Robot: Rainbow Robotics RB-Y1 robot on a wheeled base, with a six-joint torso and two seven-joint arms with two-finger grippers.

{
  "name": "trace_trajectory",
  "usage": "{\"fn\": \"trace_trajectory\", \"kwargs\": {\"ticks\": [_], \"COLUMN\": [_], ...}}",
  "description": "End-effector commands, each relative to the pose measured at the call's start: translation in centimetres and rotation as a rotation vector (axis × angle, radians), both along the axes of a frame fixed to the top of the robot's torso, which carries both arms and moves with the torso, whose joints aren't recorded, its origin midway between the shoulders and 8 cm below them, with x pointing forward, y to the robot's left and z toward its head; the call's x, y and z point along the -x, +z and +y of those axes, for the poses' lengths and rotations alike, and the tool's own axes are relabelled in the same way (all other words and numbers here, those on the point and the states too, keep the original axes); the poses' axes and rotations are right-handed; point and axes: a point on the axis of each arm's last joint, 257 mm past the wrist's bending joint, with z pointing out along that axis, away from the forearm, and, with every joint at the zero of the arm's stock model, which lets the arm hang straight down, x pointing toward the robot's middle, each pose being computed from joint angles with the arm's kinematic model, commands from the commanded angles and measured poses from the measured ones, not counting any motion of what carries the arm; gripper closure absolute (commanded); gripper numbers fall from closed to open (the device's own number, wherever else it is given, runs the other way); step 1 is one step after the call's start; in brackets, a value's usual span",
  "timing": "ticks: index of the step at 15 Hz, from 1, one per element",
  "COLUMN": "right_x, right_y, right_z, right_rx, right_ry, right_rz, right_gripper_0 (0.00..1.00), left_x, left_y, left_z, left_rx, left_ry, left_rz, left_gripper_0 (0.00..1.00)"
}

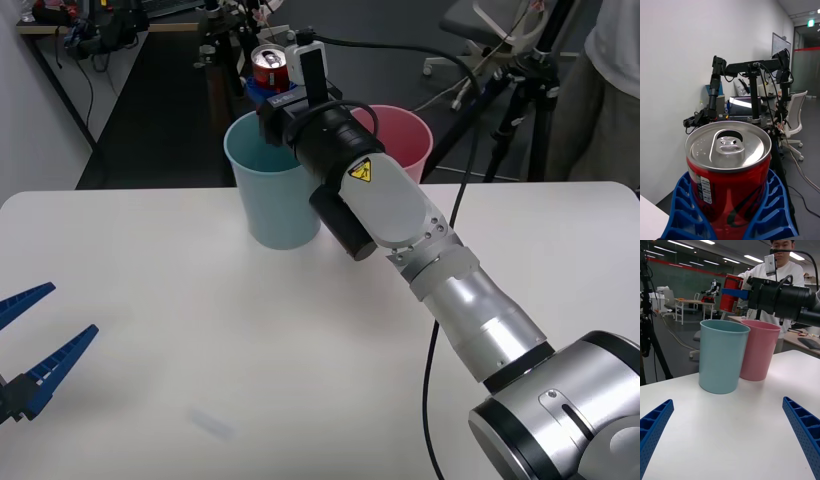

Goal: Grasp the object on the table and drop it into the matching bin: aluminum can to the light blue bin, PET bottle to the pink bin.

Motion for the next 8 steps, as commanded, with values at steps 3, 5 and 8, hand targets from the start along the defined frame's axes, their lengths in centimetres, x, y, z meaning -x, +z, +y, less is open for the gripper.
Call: {"fn": "trace_trajectory", "kwargs": {"ticks": [3, 5, 8], "right_x": [-0.14, -0.14, -0.09], "right_y": [0.09, 0.09, 0.05], "right_z": [-0.27, -0.27, -0.18], "right_rx": [0.001, 0.002, 0.001], "right_ry": [-0.006, -0.006, -0.003], "right_rz": [-0.003, -0.004, -0.002], "right_gripper_0": [0.0, 0.0, 0.0], "left_x": [0.0, 0.0, 0.0], "left_y": [0.0, 0.0, 0.0], "left_z": [0.0, 0.0, 0.0], "left_rx": [0.0, 0.0, 0.0], "left_ry": [0.0, 0.0, 0.0], "left_rz": [0.0, 0.0, 0.0], "left_gripper_0": [0.0, 0.0, 0.0]}}
